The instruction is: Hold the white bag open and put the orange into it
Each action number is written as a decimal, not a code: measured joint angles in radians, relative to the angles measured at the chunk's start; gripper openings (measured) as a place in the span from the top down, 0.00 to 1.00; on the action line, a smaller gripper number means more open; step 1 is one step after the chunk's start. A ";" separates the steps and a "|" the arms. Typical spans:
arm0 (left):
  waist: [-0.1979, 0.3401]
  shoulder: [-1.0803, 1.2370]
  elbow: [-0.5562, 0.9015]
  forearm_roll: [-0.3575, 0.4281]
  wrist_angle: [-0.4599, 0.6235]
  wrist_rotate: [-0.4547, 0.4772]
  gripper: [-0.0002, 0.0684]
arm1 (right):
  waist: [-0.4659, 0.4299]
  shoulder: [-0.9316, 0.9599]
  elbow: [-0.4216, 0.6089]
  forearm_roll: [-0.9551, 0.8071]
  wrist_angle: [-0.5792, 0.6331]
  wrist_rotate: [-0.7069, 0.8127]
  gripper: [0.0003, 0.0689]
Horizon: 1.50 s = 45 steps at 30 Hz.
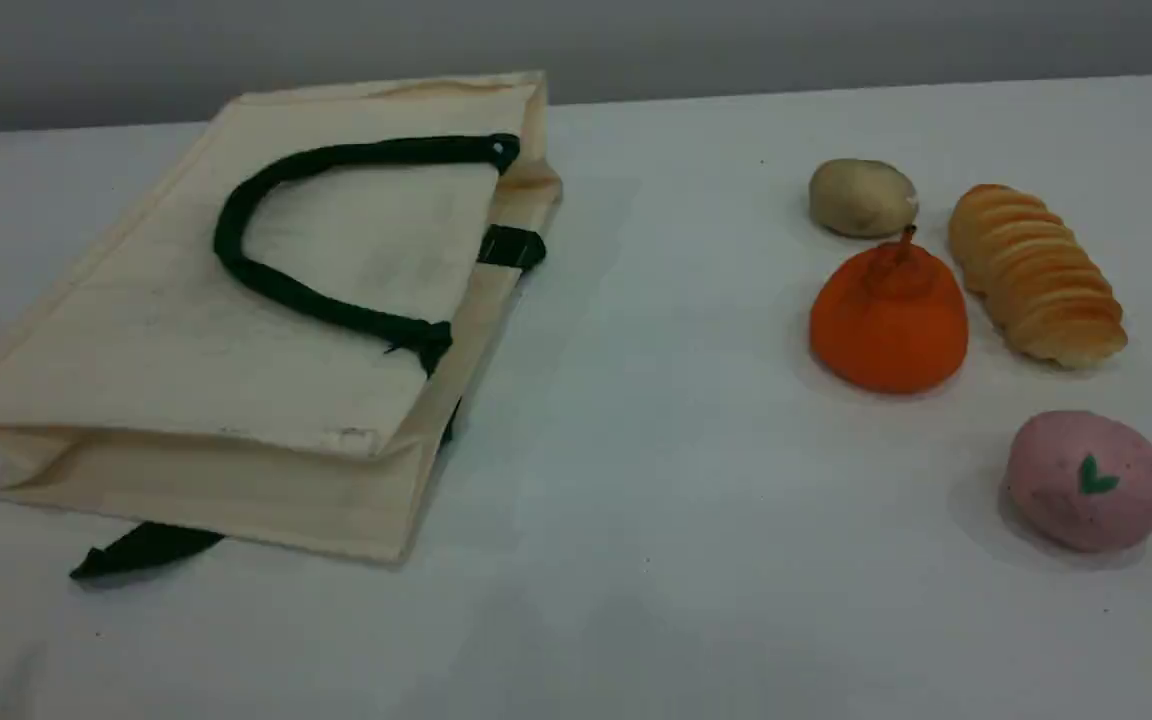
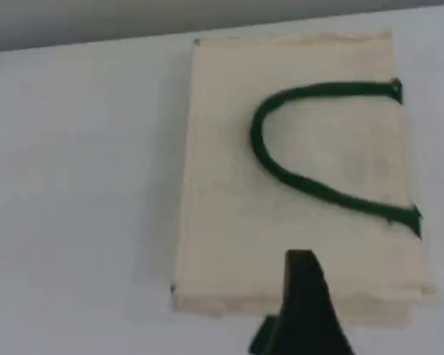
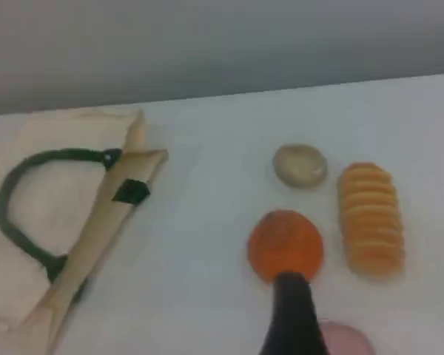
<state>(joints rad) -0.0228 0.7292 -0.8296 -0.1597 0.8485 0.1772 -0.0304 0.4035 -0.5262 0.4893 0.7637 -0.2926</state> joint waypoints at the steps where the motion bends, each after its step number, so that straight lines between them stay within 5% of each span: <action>1: 0.000 0.048 -0.006 0.000 -0.014 0.000 0.37 | 0.000 0.041 0.000 0.025 -0.020 -0.027 0.31; 11: 0.000 0.469 -0.032 -0.017 -0.153 -0.051 0.37 | 0.000 0.371 -0.013 0.266 -0.196 -0.252 0.31; 27: 0.000 0.861 -0.089 -0.096 -0.425 -0.128 0.37 | 0.000 0.758 -0.171 0.431 -0.190 -0.387 0.31; 35: -0.001 1.072 -0.219 -0.153 -0.429 -0.125 0.37 | 0.000 0.825 -0.171 0.603 -0.189 -0.556 0.31; 40: -0.051 1.180 -0.311 -0.192 -0.410 -0.061 0.37 | 0.001 0.851 -0.171 0.638 -0.190 -0.596 0.31; 45: -0.073 1.264 -0.374 -0.176 -0.403 -0.094 0.37 | 0.001 0.868 -0.171 0.638 -0.190 -0.610 0.31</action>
<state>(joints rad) -0.0960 1.9932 -1.2039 -0.3354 0.4458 0.0835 -0.0294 1.2714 -0.6977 1.1268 0.5736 -0.9023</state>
